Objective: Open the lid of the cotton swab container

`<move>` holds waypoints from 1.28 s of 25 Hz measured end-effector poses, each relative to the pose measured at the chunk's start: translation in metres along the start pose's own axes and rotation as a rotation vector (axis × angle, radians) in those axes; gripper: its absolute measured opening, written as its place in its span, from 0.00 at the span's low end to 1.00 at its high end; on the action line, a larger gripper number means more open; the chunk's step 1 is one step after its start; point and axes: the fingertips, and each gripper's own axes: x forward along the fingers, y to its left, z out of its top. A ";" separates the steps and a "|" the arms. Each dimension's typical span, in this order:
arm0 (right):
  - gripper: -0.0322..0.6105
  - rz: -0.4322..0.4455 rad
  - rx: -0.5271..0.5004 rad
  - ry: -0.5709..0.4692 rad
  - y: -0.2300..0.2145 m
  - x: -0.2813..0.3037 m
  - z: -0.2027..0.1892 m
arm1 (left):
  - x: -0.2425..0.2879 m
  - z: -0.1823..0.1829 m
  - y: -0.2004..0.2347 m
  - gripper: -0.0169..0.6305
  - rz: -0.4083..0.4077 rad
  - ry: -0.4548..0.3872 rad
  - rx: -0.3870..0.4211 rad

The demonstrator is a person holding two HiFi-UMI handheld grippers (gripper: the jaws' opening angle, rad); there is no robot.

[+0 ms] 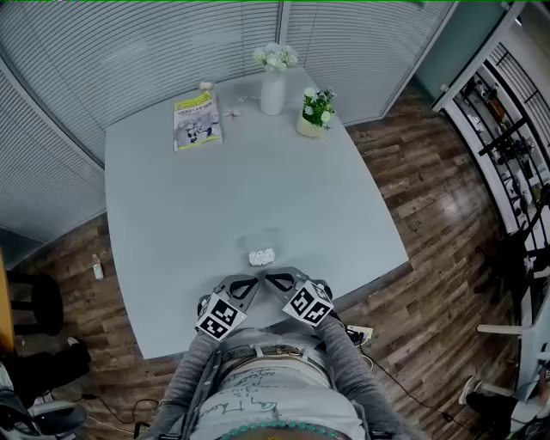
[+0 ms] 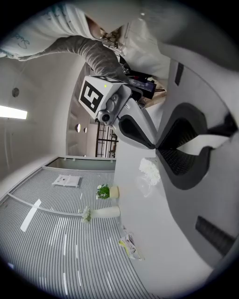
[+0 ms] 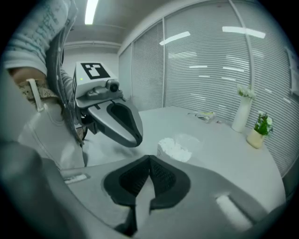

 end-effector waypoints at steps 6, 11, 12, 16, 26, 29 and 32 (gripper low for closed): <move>0.05 -0.071 0.016 -0.136 -0.016 -0.020 0.035 | -0.013 0.023 0.000 0.02 0.047 -0.067 0.022; 0.05 -0.096 0.018 -0.205 -0.021 -0.032 0.056 | -0.021 0.038 0.001 0.02 0.059 -0.113 0.026; 0.05 -0.098 0.017 -0.208 -0.021 -0.032 0.057 | -0.022 0.041 0.002 0.02 0.061 -0.125 0.027; 0.05 -0.102 0.009 -0.205 -0.020 -0.034 0.059 | -0.026 0.052 0.005 0.02 0.060 -0.163 0.006; 0.05 -0.103 -0.010 -0.311 -0.019 -0.059 0.097 | -0.047 0.088 0.013 0.02 0.114 -0.268 -0.001; 0.05 -0.110 -0.020 -0.356 -0.020 -0.071 0.114 | -0.056 0.103 0.013 0.02 0.118 -0.308 -0.009; 0.05 -0.124 -0.027 -0.406 -0.021 -0.084 0.131 | -0.064 0.117 0.014 0.02 0.118 -0.347 -0.013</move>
